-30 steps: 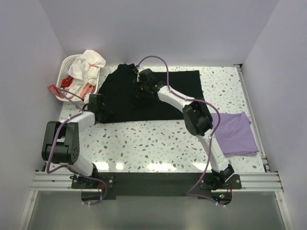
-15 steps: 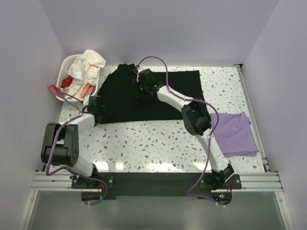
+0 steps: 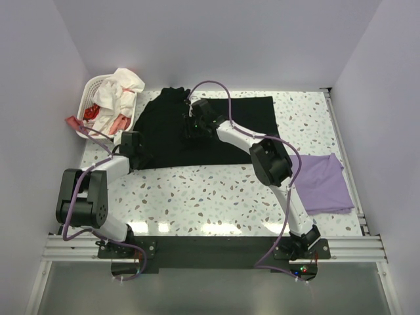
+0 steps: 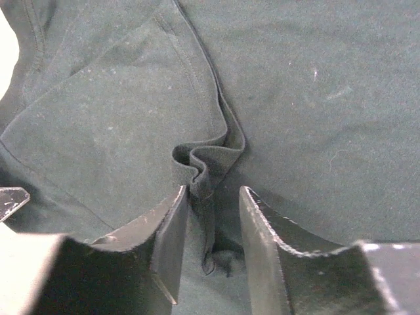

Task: Fold and stack the t-shirts
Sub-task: Fold the tshirt

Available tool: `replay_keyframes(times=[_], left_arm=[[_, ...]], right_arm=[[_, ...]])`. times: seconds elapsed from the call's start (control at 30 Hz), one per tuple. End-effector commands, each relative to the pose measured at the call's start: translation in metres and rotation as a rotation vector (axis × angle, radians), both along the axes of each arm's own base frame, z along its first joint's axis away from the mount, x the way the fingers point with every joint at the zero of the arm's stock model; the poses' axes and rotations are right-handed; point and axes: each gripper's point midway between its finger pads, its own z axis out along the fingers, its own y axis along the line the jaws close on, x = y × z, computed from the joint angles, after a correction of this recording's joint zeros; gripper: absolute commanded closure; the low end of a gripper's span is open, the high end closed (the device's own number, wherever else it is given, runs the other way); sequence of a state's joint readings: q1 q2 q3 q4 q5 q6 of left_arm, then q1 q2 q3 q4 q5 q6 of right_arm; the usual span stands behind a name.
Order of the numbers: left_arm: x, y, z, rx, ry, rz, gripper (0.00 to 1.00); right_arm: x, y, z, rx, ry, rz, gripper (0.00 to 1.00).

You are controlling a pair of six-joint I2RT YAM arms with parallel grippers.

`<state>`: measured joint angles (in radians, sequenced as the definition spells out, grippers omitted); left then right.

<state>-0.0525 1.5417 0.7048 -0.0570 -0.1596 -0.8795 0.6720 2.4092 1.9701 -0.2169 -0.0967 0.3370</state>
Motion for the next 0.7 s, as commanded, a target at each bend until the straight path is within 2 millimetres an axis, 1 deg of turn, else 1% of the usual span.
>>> replay_keyframes(times=[0.0,0.03,0.07,0.1,0.13,0.17,0.2,0.23,0.3,0.33,0.37,0.43,0.57,0.67], left_arm=[[-0.005,0.005,0.001,0.004,-0.006,0.016,0.6],[-0.005,0.005,0.0,0.003,-0.005,0.017,0.6],[-0.005,0.005,0.0,0.003,-0.007,0.017,0.6],[-0.005,0.005,0.0,0.004,-0.003,0.018,0.6],[-0.005,0.005,-0.001,0.003,-0.002,0.017,0.6],[-0.006,0.006,-0.002,0.004,0.001,0.017,0.6],[-0.006,0.006,-0.003,0.002,0.006,0.019,0.6],[-0.007,0.006,-0.004,0.003,0.009,0.021,0.6],[-0.009,0.007,-0.006,-0.001,0.013,0.026,0.6],[-0.009,0.008,-0.006,-0.004,0.013,0.027,0.6],[-0.01,0.008,-0.007,-0.007,0.016,0.026,0.6],[-0.011,0.009,-0.007,-0.009,0.019,0.03,0.6],[-0.012,0.01,-0.007,-0.011,0.017,0.03,0.6],[-0.012,0.009,-0.007,-0.015,0.017,0.025,0.6]], right_arm=[[0.008,0.007,0.049,0.063,-0.096,0.016,0.62],[0.008,0.008,0.047,0.064,-0.089,0.021,0.64],[0.008,0.009,0.045,0.065,-0.085,0.024,0.7],[0.01,0.012,0.048,0.072,-0.091,0.025,0.73],[0.01,0.013,0.044,0.069,-0.081,0.028,0.78],[0.012,0.013,0.045,0.071,-0.086,0.025,0.82],[0.013,0.014,0.046,0.072,-0.088,0.025,0.89],[0.015,0.012,0.044,0.065,-0.086,0.015,0.91],[0.018,0.013,0.047,0.061,-0.099,0.006,0.93],[0.021,0.012,0.049,0.058,-0.11,-0.003,0.93],[0.024,0.01,0.046,0.05,-0.114,-0.014,0.93],[0.028,0.011,0.048,0.045,-0.131,-0.014,0.93],[0.033,0.013,0.035,0.028,-0.124,-0.011,0.93],[0.032,0.014,0.027,0.022,-0.115,-0.008,0.93]])
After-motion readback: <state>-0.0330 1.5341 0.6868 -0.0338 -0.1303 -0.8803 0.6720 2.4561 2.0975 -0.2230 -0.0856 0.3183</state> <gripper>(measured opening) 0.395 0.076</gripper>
